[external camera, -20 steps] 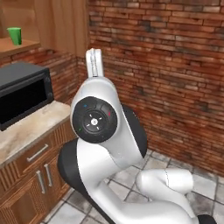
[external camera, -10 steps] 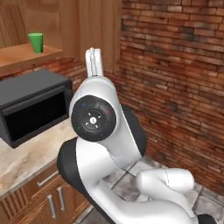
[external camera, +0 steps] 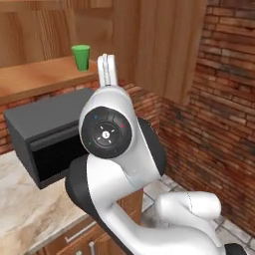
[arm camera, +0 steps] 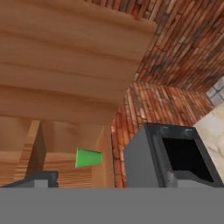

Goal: Open the cabinet directly in front. Then move the liquor and the cup to the dining counter with the jar on it.

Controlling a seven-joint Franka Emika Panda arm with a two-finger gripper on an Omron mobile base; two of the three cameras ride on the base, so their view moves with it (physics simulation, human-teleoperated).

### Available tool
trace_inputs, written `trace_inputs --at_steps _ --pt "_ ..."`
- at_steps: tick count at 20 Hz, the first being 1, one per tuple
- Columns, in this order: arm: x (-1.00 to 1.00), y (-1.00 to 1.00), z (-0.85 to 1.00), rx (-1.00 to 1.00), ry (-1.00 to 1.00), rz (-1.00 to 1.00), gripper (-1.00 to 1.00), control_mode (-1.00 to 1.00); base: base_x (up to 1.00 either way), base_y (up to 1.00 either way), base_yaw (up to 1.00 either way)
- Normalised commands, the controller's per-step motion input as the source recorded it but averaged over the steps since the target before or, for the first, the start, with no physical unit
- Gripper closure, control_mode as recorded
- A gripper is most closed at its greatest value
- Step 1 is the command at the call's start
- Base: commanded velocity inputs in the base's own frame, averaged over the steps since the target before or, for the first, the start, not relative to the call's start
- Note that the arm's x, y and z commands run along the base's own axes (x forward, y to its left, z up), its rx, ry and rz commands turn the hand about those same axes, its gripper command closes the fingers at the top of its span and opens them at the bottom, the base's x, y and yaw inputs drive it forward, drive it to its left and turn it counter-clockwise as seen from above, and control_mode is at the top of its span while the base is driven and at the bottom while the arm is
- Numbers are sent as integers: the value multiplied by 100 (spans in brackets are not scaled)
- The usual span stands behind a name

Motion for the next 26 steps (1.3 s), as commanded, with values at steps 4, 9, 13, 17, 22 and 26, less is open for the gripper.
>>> trace_inputs --at_steps 4,9,13,17,22,26 --pt "0 0 0 0 0 0 -100 100 70 8 35" --pt "0 0 0 0 0 0 -100 100 70 9 32" --pt "0 0 0 0 0 0 -100 100 66 17 32" --pt "0 0 0 0 0 0 -100 100 40 21 33" --pt "0 0 0 0 0 0 -100 100 -3 4 26" --pt "0 0 0 0 0 0 -100 100 0 5 18"
